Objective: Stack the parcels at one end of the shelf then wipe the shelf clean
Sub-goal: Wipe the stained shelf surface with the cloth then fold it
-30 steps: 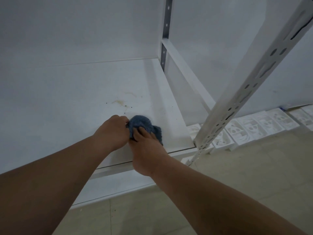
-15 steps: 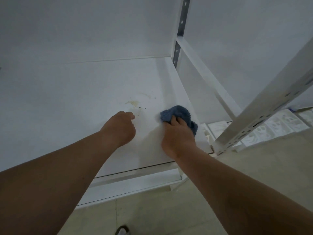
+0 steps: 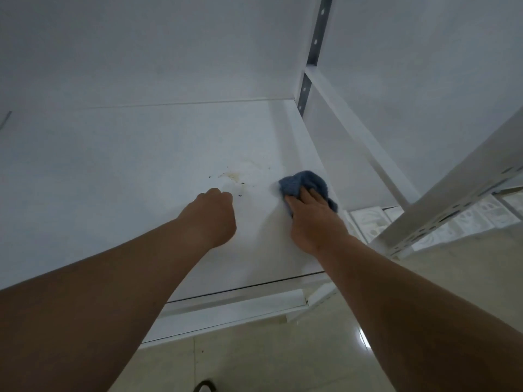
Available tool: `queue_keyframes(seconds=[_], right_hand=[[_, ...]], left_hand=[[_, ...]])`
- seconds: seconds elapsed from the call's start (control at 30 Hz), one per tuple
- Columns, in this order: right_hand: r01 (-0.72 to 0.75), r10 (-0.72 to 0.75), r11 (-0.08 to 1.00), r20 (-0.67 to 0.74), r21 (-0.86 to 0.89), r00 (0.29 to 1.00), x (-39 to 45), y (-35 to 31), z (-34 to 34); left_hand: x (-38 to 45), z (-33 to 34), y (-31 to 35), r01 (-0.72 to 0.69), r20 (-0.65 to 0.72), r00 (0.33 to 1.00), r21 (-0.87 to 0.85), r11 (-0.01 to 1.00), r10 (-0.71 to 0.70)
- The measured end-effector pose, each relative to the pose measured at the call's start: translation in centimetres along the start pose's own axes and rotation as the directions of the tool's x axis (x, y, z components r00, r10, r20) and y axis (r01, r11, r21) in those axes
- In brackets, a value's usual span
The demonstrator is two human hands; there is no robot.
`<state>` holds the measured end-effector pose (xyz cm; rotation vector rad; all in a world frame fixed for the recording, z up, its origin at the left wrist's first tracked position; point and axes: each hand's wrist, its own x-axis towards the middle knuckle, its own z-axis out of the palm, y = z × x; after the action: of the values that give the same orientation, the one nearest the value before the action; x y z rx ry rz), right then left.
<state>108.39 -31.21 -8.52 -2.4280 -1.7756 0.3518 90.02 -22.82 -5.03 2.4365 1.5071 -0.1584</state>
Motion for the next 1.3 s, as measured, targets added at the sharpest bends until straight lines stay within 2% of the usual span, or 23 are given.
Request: queue_keyframes(seconds=[0.13,0.2,0.27,0.33,0.4,0.5,0.57,0.7,0.87,0.97,1.07,1.13,1.23,1.3], right_hand=[[-0.251,0.251,0.968,0.029,0.002,0.967,-0.2,-0.2,-0.4],[-0.282,0.283,0.959,0.021,-0.031,0.959,-0.8,-2.8,-0.5],[-0.185,0.187,0.979,0.013,-0.081,0.982,-1.9,-5.6,-0.2],[0.011,-0.01,0.995,0.01,-0.1,1.0,-3.5,-7.9,0.5],[0.205,-0.207,0.974,-0.01,-0.095,0.978,-4.7,-9.4,1.2],[0.347,-0.348,0.934,0.0,-0.083,0.937,-3.9,-10.1,1.7],[0.386,-0.388,0.919,-0.012,-0.074,0.921,-2.4,-10.1,1.9],[0.371,-0.374,0.927,-0.035,-0.063,0.927,0.6,-9.6,1.7],[0.103,-0.106,0.991,-0.04,-0.079,0.994,2.3,-6.6,0.4],[0.047,-0.059,0.991,-0.088,-0.125,0.994,1.2,-6.9,0.6],[0.222,-0.244,0.965,-0.173,-0.141,0.954,-0.3,-9.3,2.1],[0.359,-0.375,0.926,-0.167,-0.12,0.912,-0.7,-11.0,3.1],[0.422,-0.424,0.906,-0.094,-0.044,0.901,0.4,-12.8,2.9],[0.428,-0.431,0.902,-0.046,-0.058,0.901,2.1,-12.8,2.4]], left_hand=[[0.7,-0.7,0.3,0.022,0.03,0.999,0.067,0.998,-0.024],[0.9,-0.9,0.2,0.037,0.043,0.998,0.079,0.996,-0.041],[0.8,-0.8,0.1,0.039,0.04,0.998,0.088,0.995,-0.043],[0.6,-0.3,-0.3,0.011,0.023,1.0,0.093,0.996,-0.013],[0.4,-0.1,-0.7,-0.035,0.017,0.999,0.112,0.993,0.034],[0.6,-0.9,-1.3,-0.049,0.049,0.998,0.082,0.995,0.046],[1.2,-1.4,-2.7,-0.03,0.04,0.999,0.069,0.997,0.027],[1.3,-0.9,-5.2,-0.003,-0.09,0.996,0.084,0.996,0.01],[1.5,-1.1,-4.8,0.061,-0.051,0.997,0.096,0.993,-0.057],[1.8,-1.7,-4.4,0.053,-0.012,0.999,0.141,0.989,-0.052],[1.9,-2.1,-4.1,0.077,0.009,0.997,0.145,0.986,-0.079],[2.0,-2.1,-4.5,0.066,0.041,0.997,0.15,0.987,-0.073],[2.5,-2.1,-5.5,0.079,0.043,0.995,0.148,0.986,-0.087],[2.7,-2.3,-5.9,0.093,0.022,0.995,0.158,0.983,-0.098]])
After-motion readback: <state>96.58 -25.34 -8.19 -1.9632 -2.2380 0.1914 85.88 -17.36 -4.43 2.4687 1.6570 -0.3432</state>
